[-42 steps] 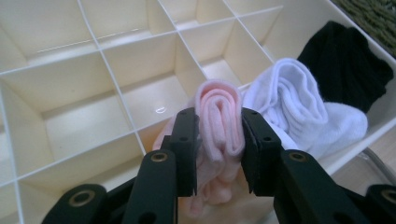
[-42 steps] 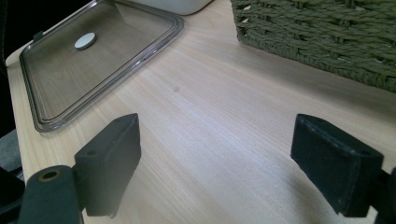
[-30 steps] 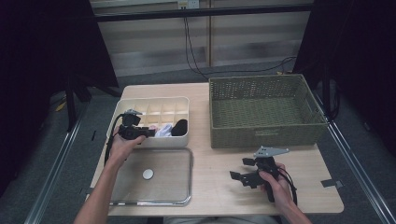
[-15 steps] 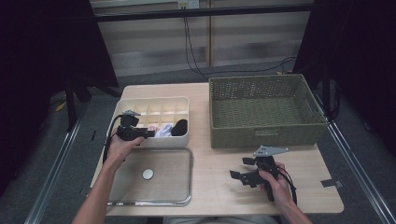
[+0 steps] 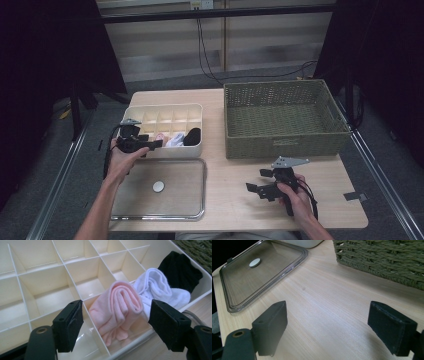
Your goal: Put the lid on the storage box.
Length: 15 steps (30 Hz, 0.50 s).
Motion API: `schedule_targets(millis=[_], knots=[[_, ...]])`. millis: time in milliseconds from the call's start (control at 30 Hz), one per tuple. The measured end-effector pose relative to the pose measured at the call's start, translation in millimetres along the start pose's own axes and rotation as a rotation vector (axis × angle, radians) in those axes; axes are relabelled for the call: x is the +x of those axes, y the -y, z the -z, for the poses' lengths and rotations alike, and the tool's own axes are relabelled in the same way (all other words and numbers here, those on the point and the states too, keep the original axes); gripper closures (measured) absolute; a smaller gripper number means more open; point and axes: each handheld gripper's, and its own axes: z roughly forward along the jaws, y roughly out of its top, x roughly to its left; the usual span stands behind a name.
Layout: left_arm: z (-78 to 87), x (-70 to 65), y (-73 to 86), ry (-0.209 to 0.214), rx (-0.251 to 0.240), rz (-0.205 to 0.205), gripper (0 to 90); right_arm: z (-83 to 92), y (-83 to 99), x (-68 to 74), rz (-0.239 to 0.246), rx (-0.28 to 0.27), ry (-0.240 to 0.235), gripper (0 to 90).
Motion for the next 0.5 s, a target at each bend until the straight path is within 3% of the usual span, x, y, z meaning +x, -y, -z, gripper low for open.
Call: schedule_targets(millis=[267, 500], knots=[[10.8, 1.2, 0.5, -0.008, -0.047, 0.022, 32.6, 0.1, -2.8, -1.8, -0.009, -0.001, 0.007, 17.1], [29.2, -1.6, 4.1, 0.045, -0.079, -0.004, 38.3, -1.0, -8.4, -1.1, -0.02, -0.009, 0.0, 20.8]])
